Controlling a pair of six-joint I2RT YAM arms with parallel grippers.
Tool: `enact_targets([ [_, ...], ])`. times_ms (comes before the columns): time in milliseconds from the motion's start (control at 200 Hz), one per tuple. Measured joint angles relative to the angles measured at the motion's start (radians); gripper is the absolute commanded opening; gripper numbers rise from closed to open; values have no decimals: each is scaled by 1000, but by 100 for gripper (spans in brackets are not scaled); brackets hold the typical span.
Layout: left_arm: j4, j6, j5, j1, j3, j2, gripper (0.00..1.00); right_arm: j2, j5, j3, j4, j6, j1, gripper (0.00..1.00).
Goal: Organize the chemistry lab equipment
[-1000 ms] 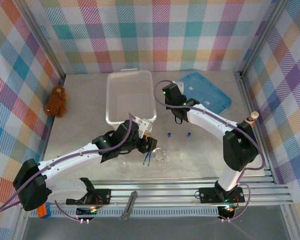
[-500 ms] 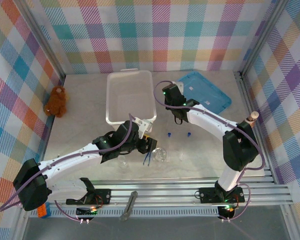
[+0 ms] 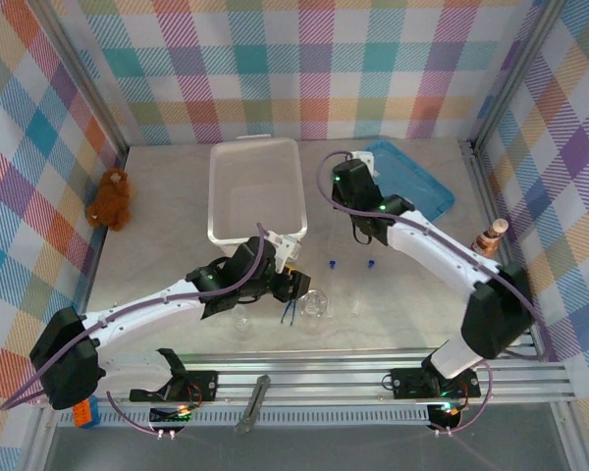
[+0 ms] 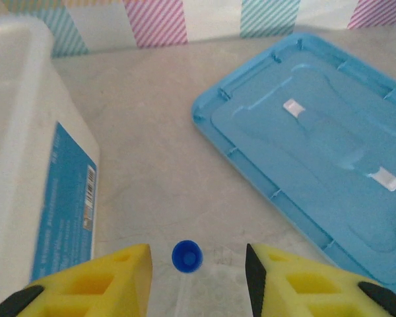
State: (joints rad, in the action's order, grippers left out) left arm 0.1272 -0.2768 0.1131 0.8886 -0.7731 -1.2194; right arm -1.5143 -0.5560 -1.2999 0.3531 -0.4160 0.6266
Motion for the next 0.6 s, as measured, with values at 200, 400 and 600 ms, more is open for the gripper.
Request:
enact_targets([
  [200, -5, 1, 1, 24, -23, -61, 52, 127, 39, 61, 76, -49, 0, 45],
  [400, -6, 8, 1, 50, -91, -128, 53, 205, 87, 184, 195, -106, -2, 45],
  [600, -7, 11, 0, 68, -143, -203, 52, 257, 145, 287, 274, -153, -25, 45],
])
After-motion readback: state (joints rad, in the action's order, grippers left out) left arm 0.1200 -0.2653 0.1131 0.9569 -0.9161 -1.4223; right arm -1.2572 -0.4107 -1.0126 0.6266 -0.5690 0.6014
